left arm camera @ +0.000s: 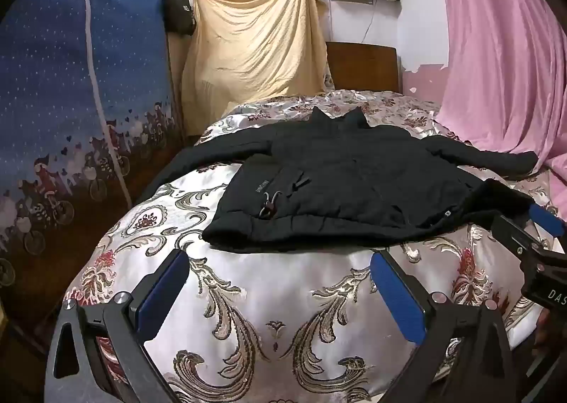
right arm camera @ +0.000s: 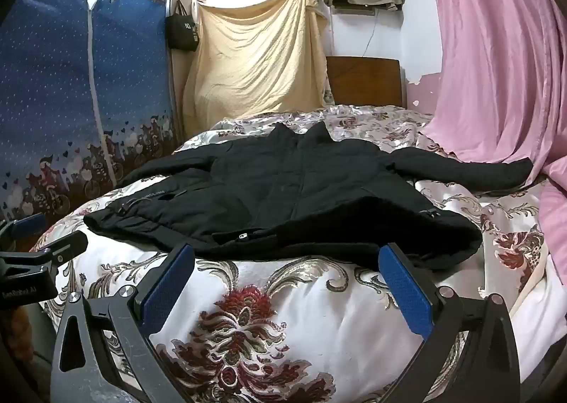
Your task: Fold large clothes
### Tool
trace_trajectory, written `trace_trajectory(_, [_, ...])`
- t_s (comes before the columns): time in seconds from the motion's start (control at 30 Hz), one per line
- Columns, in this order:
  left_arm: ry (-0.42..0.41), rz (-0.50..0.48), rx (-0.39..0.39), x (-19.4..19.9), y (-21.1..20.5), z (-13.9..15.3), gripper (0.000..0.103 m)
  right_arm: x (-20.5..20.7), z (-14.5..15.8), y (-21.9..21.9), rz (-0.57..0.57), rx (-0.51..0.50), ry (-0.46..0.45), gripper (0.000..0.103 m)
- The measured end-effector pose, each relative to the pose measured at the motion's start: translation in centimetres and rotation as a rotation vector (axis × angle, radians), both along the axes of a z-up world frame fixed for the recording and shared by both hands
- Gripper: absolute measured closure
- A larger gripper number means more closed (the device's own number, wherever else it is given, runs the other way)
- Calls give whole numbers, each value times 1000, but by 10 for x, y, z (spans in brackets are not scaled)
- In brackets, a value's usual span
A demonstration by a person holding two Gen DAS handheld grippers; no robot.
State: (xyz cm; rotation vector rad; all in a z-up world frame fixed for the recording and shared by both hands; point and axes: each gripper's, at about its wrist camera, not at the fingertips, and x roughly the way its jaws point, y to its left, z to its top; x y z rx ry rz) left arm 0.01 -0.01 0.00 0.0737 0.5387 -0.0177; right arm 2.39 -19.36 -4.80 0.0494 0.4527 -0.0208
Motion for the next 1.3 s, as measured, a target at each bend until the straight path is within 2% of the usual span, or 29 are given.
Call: trace_trajectory(1.3, [-6, 0, 0, 0, 0, 0, 0, 2, -3, 3, 2, -3, 9, 1])
